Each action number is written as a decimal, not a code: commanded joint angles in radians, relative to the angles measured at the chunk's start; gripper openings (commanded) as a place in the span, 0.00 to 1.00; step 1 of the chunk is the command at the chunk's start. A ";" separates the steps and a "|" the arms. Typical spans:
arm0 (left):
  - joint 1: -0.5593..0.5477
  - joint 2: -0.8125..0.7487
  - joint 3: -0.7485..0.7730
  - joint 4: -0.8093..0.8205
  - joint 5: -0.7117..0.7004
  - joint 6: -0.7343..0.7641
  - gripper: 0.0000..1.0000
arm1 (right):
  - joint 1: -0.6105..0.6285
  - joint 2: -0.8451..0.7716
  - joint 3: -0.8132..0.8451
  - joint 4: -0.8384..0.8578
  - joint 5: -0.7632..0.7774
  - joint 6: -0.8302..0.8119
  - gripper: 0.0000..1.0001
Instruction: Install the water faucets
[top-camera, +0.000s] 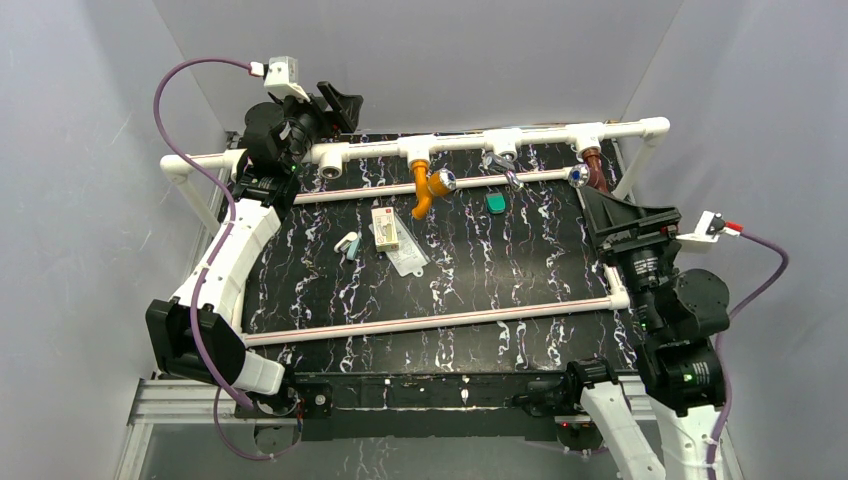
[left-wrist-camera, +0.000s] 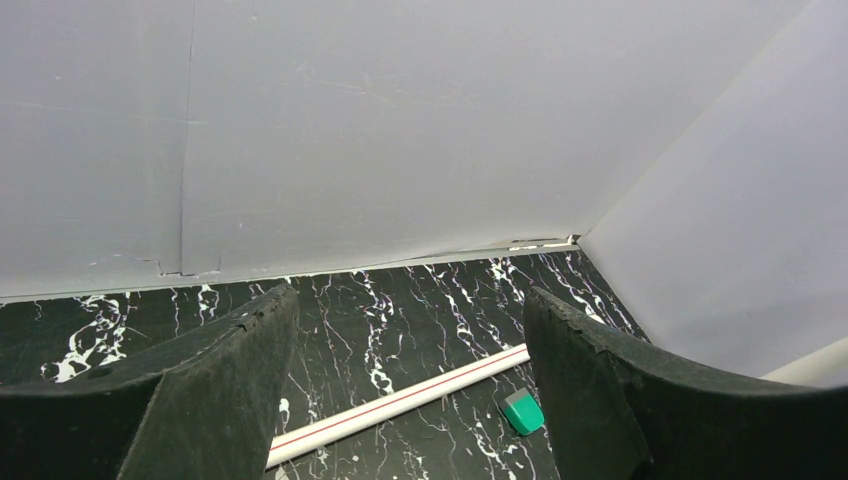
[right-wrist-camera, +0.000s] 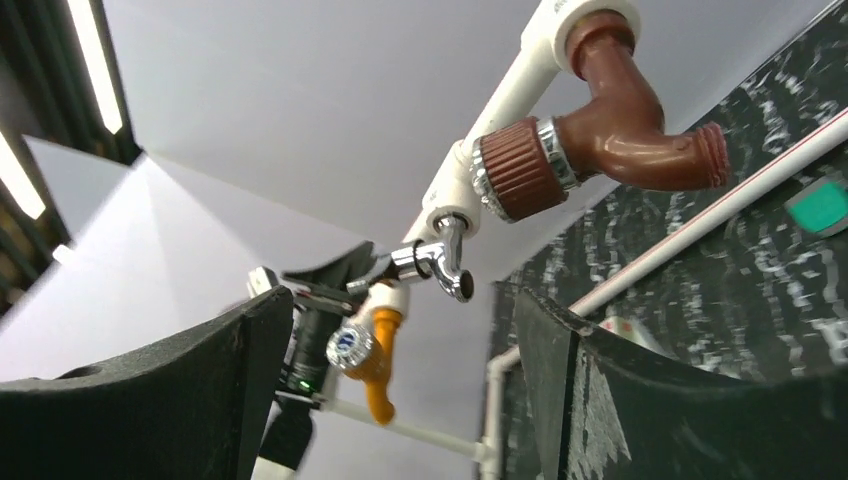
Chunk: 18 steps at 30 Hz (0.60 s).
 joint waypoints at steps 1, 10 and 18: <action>0.007 0.127 -0.139 -0.339 -0.003 0.010 0.79 | 0.003 0.014 0.082 -0.102 -0.080 -0.387 0.88; 0.008 0.132 -0.139 -0.337 0.002 0.006 0.79 | 0.003 0.053 0.188 -0.192 -0.043 -1.079 0.87; 0.008 0.129 -0.140 -0.339 -0.002 0.007 0.79 | 0.002 0.044 0.142 -0.090 -0.116 -1.606 0.88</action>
